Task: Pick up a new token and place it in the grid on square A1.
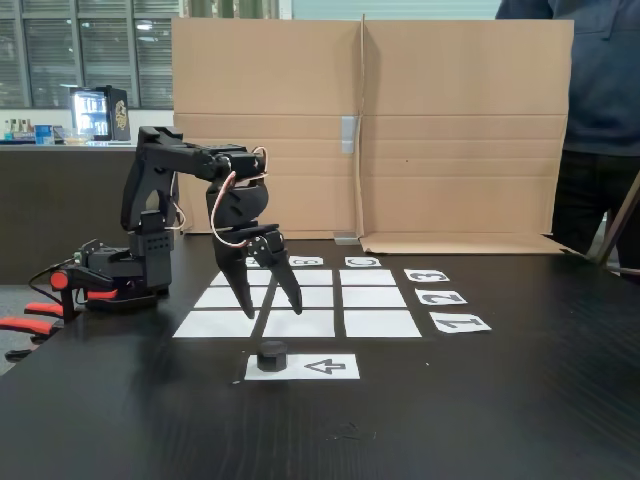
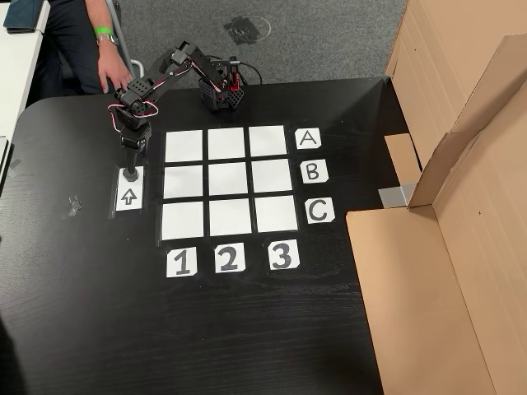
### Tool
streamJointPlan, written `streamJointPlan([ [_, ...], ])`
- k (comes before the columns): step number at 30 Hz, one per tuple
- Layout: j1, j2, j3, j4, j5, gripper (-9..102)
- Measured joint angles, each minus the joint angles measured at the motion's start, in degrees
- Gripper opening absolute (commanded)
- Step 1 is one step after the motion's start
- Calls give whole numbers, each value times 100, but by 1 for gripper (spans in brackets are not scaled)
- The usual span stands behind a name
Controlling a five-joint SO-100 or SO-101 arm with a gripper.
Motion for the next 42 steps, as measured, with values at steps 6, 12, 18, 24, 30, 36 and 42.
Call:
streamJointPlan([
  [6, 18, -149, -185, -18, -105, 32],
  [12, 53, -422, -457, -18, -105, 32],
  [18, 149, -729, -817, 0, -114, 32],
  [24, 176, -861, -879, 9, -114, 32],
  [30, 290, -993, -984, 9, -114, 32],
  [36, 378, -1222, -1178, 9, -114, 32],
  [42, 404, -1433, -1283, 9, -114, 31],
])
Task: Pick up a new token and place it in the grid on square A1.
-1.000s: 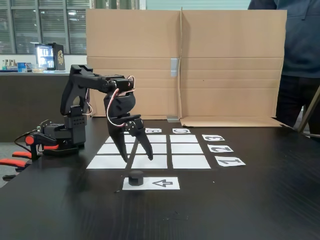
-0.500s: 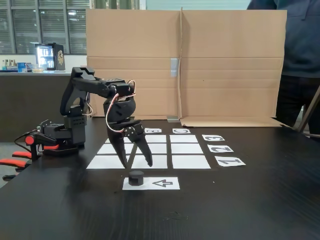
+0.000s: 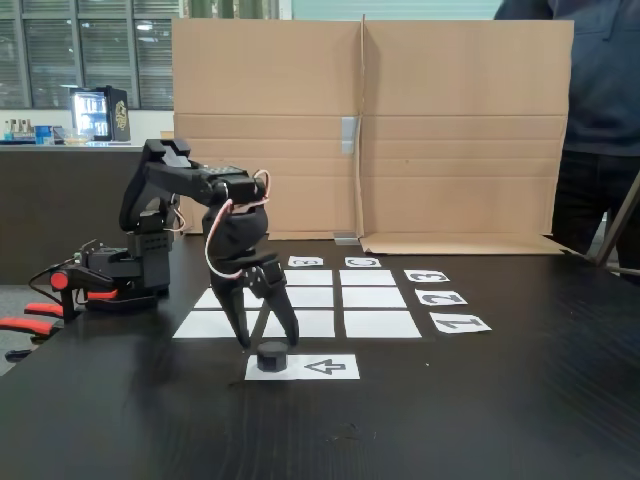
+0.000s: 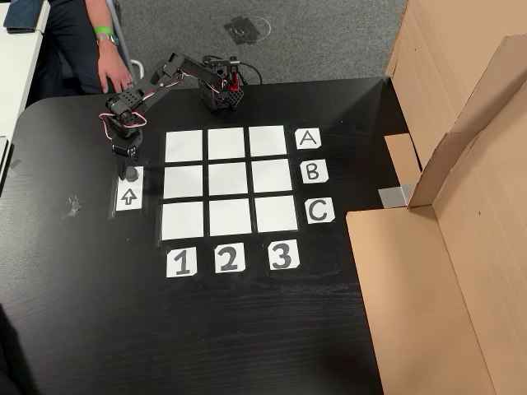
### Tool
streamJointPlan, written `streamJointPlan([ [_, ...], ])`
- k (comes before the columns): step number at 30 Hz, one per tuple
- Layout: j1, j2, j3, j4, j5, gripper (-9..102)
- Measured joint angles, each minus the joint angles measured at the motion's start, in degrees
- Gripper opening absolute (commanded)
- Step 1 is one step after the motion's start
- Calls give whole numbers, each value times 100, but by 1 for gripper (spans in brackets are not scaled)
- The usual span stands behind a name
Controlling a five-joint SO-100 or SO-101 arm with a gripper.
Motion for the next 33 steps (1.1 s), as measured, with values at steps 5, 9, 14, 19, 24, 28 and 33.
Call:
streamJointPlan([
  [5, 0, -220, -132, 0, 0, 31],
  [9, 0, -316, -220, 9, 0, 31],
  [14, 0, -396, -387, 62, 0, 31],
  [19, 0, -817, -976, 343, 0, 31],
  [24, 0, -1354, -1907, 800, 0, 31],
  [28, 0, -1397, -2039, 861, 0, 31],
  [33, 0, -1406, -2048, 870, 0, 31],
])
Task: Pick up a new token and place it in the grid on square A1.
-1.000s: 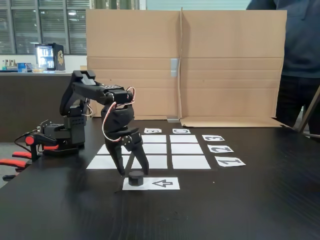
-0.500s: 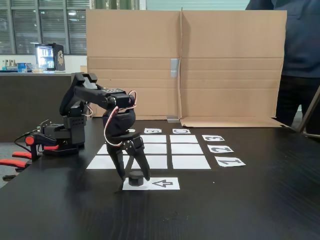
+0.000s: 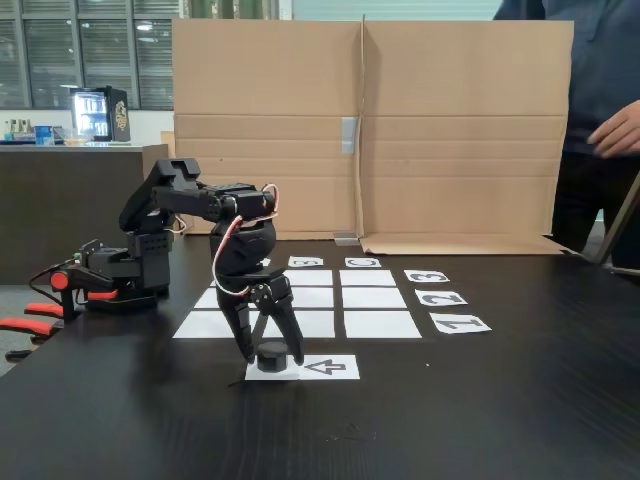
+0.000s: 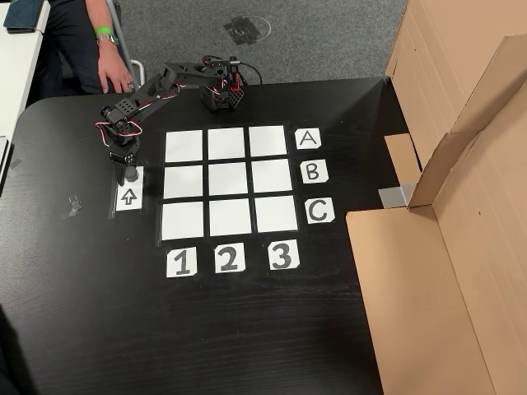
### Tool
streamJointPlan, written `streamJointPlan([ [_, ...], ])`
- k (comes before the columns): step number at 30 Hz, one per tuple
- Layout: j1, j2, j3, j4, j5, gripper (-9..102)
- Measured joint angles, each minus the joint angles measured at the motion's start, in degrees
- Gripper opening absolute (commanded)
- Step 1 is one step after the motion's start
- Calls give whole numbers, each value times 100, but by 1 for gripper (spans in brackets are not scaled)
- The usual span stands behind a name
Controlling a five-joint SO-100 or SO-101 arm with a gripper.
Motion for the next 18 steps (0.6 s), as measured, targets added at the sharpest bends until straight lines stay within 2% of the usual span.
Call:
streamJointPlan([
  [18, -62, -9, -9, 272, -53, 31],
])
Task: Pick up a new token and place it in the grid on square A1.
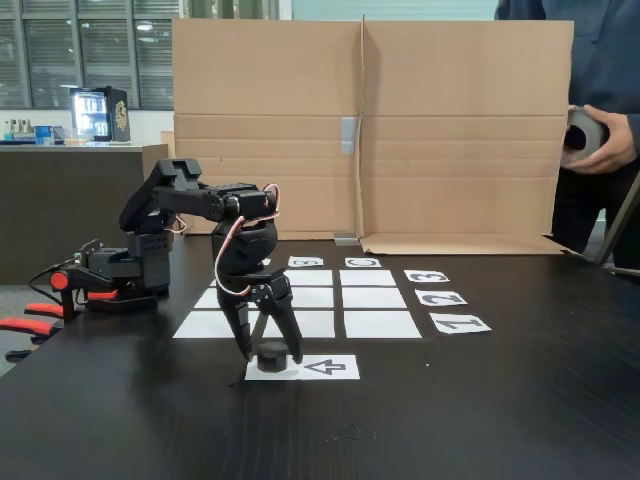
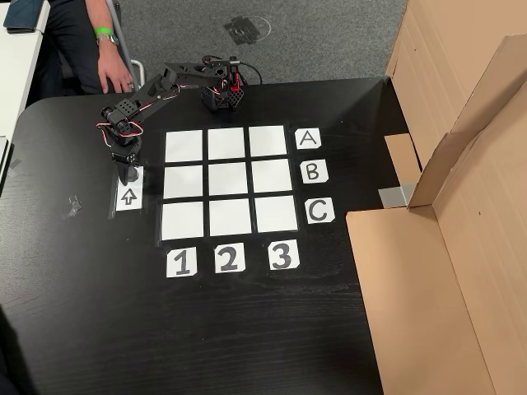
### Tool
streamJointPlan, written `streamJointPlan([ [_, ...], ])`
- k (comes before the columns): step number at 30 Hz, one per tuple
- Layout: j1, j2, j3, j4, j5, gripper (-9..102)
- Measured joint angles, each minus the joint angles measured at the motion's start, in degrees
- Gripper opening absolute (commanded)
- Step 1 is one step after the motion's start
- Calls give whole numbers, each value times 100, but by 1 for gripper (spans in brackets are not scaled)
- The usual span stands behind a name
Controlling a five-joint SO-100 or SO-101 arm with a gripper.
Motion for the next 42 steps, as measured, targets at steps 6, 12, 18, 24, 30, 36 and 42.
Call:
streamJointPlan([
  [6, 0, 0, -9, 9, -18, 27],
  [12, 0, 0, -9, 9, -18, 24],
  [18, 0, 0, -53, 53, -18, 14],
  [24, 0, 0, -105, 62, -18, 1],
  [30, 0, 0, -211, 123, 0, 1],
  [36, 0, 202, -211, 316, 35, 1],
  [42, -220, 817, -211, 633, 123, 1],
])
